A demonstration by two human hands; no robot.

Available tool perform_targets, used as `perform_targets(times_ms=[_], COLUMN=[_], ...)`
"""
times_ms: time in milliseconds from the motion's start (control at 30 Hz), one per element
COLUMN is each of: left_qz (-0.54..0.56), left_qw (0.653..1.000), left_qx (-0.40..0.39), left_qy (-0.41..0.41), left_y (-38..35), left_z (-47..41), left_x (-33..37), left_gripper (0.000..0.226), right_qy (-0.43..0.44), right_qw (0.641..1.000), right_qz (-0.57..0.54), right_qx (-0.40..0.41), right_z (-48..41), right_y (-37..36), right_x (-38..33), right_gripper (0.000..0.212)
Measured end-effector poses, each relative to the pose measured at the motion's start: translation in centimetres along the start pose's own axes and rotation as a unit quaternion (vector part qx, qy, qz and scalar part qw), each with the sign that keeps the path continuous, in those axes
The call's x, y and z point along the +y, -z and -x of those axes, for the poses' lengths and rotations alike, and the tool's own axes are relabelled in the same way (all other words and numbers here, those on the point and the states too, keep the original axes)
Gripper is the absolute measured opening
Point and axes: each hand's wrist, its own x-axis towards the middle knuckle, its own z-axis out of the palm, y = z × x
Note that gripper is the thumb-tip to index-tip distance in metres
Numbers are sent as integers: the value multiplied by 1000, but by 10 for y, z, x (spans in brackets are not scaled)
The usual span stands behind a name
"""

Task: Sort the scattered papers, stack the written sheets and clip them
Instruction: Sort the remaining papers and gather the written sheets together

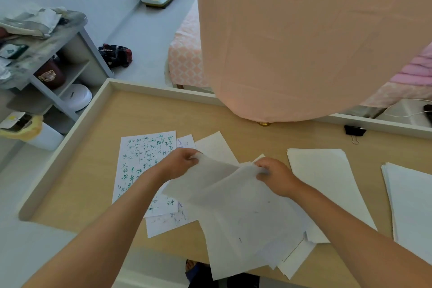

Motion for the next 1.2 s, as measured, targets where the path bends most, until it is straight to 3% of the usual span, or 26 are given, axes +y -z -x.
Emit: perform_targets(times_ms=[100,233,367,467,533,700,1033,1200], left_qz=[-24,25,67,89,69,29,10,-30], left_qw=[996,995,988,951,931,897,906,921], left_qx=[-52,-32,139,281,320,305,270,238], left_qy=[-69,-96,-8,91,163,318,325,308], left_y=[-9,-12,5,22,33,50,71,70], left_z=[3,11,11,17,21,24,16,19], left_x=[28,23,-23,-77,-115,-165,-198,-202], left_gripper=[30,27,24,32,37,59,77,93], right_qy=[66,-7,-85,-136,-162,-179,-227,-267], right_qw=[997,999,986,971,959,952,951,914], right_qz=[29,-41,-142,-198,-232,-249,-191,-300], right_qx=[28,-3,17,10,6,4,88,56], right_z=[-9,-16,-28,-44,-58,-104,-151,-150], right_y=[-14,-23,-26,-34,-48,-107,-207,-229], right_x=[-31,-48,-52,-61,-71,-102,-153,-177], right_gripper=[22,10,21,23,21,27,35,58])
